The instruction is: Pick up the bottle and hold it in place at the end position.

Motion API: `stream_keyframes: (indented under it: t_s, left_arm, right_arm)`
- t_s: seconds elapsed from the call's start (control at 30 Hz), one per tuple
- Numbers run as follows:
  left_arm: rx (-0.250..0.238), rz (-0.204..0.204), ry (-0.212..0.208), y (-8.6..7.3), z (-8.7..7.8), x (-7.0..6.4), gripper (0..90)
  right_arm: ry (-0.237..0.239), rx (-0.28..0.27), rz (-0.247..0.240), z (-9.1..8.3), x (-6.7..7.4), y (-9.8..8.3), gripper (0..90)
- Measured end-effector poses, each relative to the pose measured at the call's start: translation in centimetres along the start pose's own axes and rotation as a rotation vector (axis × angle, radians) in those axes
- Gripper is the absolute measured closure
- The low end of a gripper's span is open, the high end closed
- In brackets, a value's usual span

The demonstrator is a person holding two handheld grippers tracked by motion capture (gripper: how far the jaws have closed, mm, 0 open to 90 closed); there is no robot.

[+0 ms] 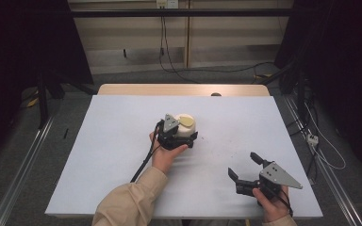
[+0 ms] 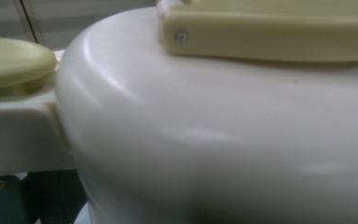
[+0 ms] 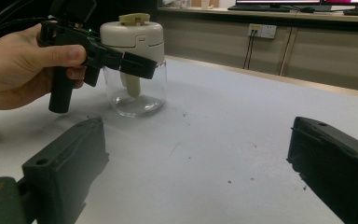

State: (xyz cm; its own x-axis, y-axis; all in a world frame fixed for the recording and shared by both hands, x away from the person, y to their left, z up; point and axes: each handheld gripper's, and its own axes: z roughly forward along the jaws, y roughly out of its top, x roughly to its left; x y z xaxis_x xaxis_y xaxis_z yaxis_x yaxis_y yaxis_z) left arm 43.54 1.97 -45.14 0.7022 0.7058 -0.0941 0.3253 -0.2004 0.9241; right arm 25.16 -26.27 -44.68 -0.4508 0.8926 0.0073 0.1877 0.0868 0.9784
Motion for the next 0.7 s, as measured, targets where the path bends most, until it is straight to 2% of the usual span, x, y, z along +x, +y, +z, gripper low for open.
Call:
stream_keyframes:
  t_s: [0.17,0.4,0.57,0.6,0.7]
  left_arm:
    - [-0.013,0.005,-0.008,-0.1,0.1,0.1,5.2]
    - [-0.030,0.013,-0.030,-0.4,0.0,0.4,5.1]
    - [-0.041,0.020,-0.031,-0.6,-0.1,0.5,5.1]
    - [-0.045,0.010,-0.033,-0.7,-0.1,0.4,5.1]
    - [-0.049,0.014,-0.032,-0.7,-0.1,0.4,5.1]
  right_arm:
    - [0.004,0.008,-0.001,0.1,0.0,-0.1,3.8]
    - [0.005,0.022,-0.035,0.8,0.3,0.2,3.8]
    - [-0.012,0.056,-0.031,2.2,0.3,0.9,3.7]
    - [-0.012,0.056,-0.031,2.2,0.3,0.9,3.7]
    - [0.006,0.093,-0.024,3.4,0.4,1.2,3.5]
